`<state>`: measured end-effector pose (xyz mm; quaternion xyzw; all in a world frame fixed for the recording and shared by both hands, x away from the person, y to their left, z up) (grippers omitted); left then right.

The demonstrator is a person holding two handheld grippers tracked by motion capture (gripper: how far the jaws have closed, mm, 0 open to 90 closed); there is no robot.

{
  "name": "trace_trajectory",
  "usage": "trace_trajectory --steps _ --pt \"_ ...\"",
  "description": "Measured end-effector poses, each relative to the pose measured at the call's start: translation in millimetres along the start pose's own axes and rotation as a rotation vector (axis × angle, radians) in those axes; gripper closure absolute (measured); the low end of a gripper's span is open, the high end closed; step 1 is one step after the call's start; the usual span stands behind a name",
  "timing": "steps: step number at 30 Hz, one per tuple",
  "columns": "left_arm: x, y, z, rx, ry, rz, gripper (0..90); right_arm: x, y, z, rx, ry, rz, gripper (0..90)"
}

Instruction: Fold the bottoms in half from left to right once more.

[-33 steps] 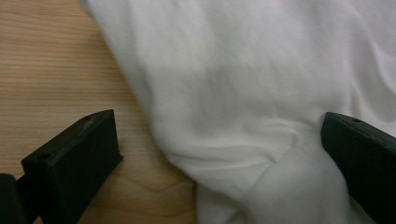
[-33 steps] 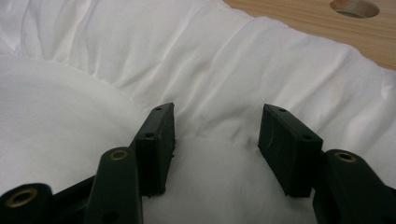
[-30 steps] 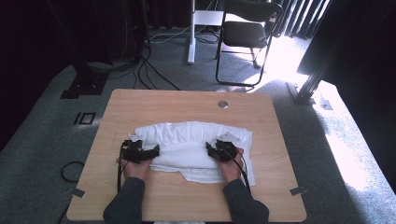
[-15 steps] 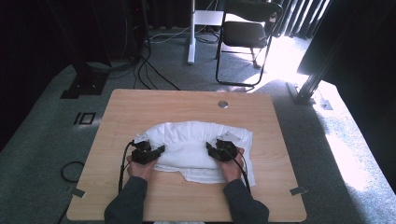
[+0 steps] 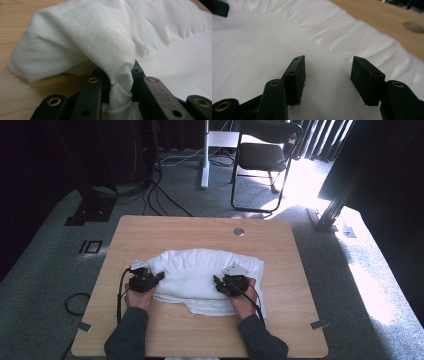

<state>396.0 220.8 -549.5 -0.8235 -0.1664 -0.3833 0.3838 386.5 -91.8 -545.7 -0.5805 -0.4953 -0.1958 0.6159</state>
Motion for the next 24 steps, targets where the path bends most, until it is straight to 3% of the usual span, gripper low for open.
trace_trajectory --steps 4,8,11,17,21,24 --pt "7.8 -9.7 -2.4 -0.012 0.015 -0.026 79.4 -3.4 9.2 7.8 0.012 -0.005 0.027 44.6" --pt "24.9 -23.3 -15.4 -0.069 0.030 -0.082 79.7 -7.1 19.5 16.8 0.009 -0.021 0.062 44.8" --pt "35.3 -27.8 -27.1 -0.109 0.053 -0.104 80.0 -9.3 23.3 17.3 0.029 0.012 0.078 45.4" --pt "59.1 -29.5 -58.8 -0.198 0.105 -0.142 80.4 -8.2 28.5 21.5 0.050 0.028 0.097 47.4" --pt "72.0 -21.0 -85.5 -0.264 0.158 -0.147 80.4 -2.7 32.3 34.7 0.072 0.024 0.103 48.4" --pt "75.1 -9.9 -102.3 -0.268 0.215 -0.119 80.3 3.6 36.3 46.9 0.122 0.016 0.110 48.4"
Point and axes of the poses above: each handheld gripper's, and its own axes: y roughly forward along the jaws, x roughly out of its top, z roughly to its left, the point moved 3 cm from there along y, roughly forward along the jaws, and after that the axes turned 13 degrees about -x, right-handed, at the moved point
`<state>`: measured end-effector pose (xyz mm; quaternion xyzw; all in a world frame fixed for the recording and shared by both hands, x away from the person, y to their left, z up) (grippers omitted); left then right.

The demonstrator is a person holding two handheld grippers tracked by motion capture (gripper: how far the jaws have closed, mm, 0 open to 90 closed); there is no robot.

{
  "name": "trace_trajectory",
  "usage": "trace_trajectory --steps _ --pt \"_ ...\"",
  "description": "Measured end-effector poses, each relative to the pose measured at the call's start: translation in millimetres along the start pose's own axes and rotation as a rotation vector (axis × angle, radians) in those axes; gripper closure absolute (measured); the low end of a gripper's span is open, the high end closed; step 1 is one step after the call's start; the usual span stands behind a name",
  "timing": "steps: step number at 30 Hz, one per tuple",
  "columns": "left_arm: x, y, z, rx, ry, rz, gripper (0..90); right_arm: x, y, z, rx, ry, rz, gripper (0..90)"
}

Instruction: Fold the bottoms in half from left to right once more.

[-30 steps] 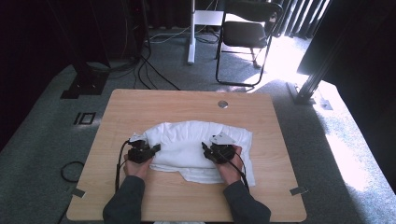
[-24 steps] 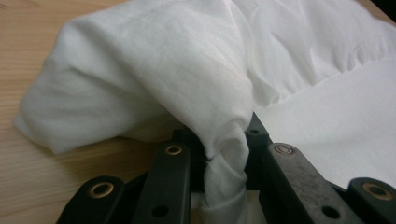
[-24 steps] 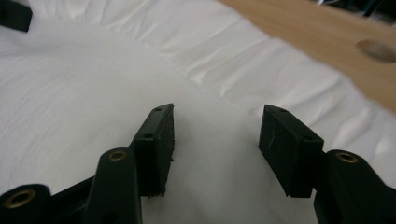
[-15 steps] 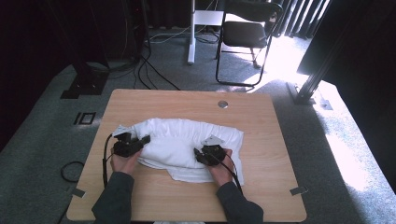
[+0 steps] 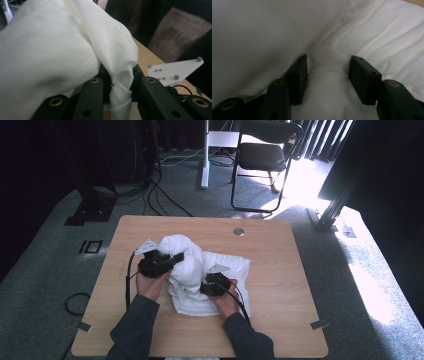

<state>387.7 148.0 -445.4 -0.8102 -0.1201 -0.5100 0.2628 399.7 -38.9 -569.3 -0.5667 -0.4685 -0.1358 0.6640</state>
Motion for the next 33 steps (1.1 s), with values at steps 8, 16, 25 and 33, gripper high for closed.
trace_trajectory --steps 8,16,25,33 --pt "-0.9 10.8 -6.2 0.017 0.052 0.055 80.3 10.1 -37.4 -15.6 0.096 0.004 -0.095 36.8" --pt "-0.6 24.1 -12.6 0.005 0.072 0.089 80.2 -30.4 -47.5 -74.4 -0.116 0.057 -0.004 40.6" --pt "-27.5 86.5 -29.0 -0.045 0.116 0.213 79.8 -39.5 -35.1 -69.4 -0.062 0.047 0.042 41.4" --pt "-58.4 131.9 -33.1 -0.055 0.147 0.308 79.6 -26.3 -63.6 -110.7 -0.108 0.177 -0.049 39.8"
Point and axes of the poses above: each handheld gripper's, and its own axes: y roughly forward along the jaws, x roughly out of its top, z roughly to its left, the point moved 3 cm from there along y, roughly forward along the jaws, and after that the axes turned 13 degrees about -x, right-handed, at the moved point
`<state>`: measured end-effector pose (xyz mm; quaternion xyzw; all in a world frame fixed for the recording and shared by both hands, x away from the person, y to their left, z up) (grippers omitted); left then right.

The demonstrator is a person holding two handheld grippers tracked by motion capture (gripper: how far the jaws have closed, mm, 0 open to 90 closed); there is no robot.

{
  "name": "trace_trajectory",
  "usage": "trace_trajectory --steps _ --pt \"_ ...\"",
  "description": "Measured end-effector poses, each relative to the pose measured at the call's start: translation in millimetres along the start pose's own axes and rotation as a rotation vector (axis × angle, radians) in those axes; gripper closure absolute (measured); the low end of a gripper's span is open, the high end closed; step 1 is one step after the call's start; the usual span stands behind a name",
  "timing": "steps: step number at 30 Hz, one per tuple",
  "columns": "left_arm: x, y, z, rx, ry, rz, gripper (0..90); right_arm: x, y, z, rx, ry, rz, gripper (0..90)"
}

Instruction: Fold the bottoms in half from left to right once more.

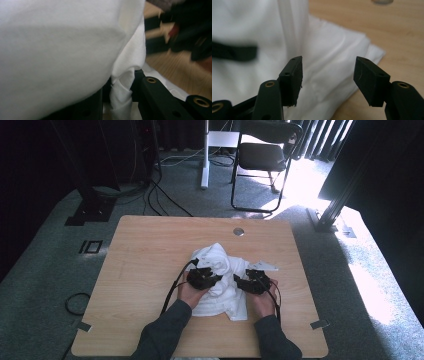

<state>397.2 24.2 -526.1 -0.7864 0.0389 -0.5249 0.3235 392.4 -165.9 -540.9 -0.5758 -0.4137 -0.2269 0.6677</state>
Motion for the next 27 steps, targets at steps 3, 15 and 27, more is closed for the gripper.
trace_trajectory --steps 3,15,27 --pt "-0.3 3.4 0.4 -0.002 -0.004 0.001 79.4 18.4 -9.2 -4.4 0.004 0.033 -0.066 39.7" --pt "-0.3 -11.4 -5.8 -0.056 0.019 -0.018 62.6 63.4 14.5 28.1 0.055 -0.067 -0.039 40.5" --pt "20.3 -113.0 -2.3 -0.027 0.049 -0.289 56.4 48.2 37.9 14.4 0.034 -0.012 0.049 41.0"
Point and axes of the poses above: each handheld gripper's, and its own axes: y roughly forward along the jaws, x roughly out of its top, z roughly to its left, the point moved 3 cm from there along y, roughly forward along the jaws, and after that the axes turned 13 degrees about -x, right-handed, at the moved point
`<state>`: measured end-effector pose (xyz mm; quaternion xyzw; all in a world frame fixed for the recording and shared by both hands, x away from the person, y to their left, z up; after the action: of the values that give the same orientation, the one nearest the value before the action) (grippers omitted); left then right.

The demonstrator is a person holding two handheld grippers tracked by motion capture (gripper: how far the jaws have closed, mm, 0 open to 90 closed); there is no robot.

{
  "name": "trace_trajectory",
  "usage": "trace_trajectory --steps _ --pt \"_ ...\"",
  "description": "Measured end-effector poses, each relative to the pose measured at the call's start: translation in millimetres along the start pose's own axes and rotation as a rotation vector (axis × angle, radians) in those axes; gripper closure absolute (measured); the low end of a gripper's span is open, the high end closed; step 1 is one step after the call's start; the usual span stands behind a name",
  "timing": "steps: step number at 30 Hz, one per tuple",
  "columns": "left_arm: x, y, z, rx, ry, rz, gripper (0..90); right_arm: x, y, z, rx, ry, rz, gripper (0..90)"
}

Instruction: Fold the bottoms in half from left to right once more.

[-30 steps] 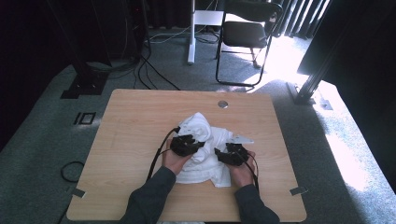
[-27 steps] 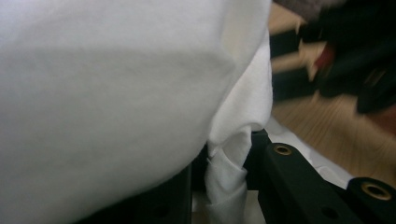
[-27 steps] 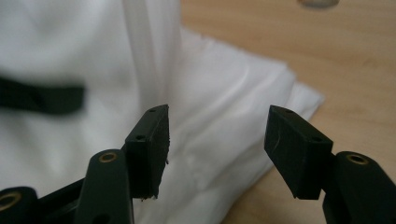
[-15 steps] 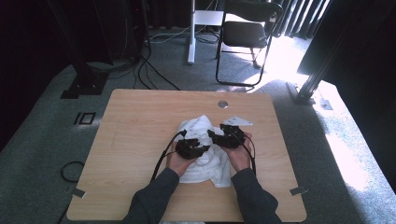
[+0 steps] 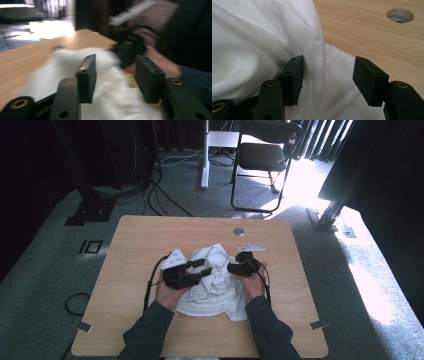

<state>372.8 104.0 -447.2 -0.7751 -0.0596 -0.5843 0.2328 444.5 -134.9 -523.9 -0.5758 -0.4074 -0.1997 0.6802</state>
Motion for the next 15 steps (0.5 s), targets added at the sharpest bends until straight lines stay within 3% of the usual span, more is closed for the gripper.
trace_trajectory --steps 3,4,5,6,9,11,15 --pt "-8.0 -2.7 29.1 0.051 -0.083 0.017 62.8 -2.4 -1.6 -3.7 -0.002 0.009 0.000 40.7" --pt "-8.0 -2.7 29.1 0.051 -0.083 0.017 64.0 -2.4 -1.6 -3.7 -0.002 0.009 0.000 40.7" --pt "-20.3 7.3 44.9 0.095 -0.125 0.095 64.0 -2.8 -2.5 -4.6 -0.003 0.005 -0.001 40.5" --pt "-26.0 13.3 49.3 0.102 -0.136 0.129 66.3 -2.8 -5.4 -6.9 -0.009 0.001 -0.003 40.1" --pt "-38.1 31.1 54.4 0.100 -0.142 0.184 67.0 -2.3 -10.4 -10.0 -0.014 -0.003 -0.008 39.5" --pt "-40.4 38.5 52.7 0.101 -0.126 0.194 67.1 -2.4 -12.8 -10.9 -0.018 -0.007 -0.010 39.3" --pt "-40.5 44.9 49.8 0.110 -0.100 0.208 67.1 -1.9 -33.7 -16.7 -0.051 -0.034 -0.043 38.3"
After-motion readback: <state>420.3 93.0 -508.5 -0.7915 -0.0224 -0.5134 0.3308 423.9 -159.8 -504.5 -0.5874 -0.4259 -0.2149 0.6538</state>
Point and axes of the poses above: each handheld gripper's, and its own axes: y roughly forward along the jaws, x roughly out of its top, z roughly to its left, the point moved 3 cm from there along y, roughly forward along the jaws, and after that the axes turned 13 degrees about -x, right-handed, at the moved point
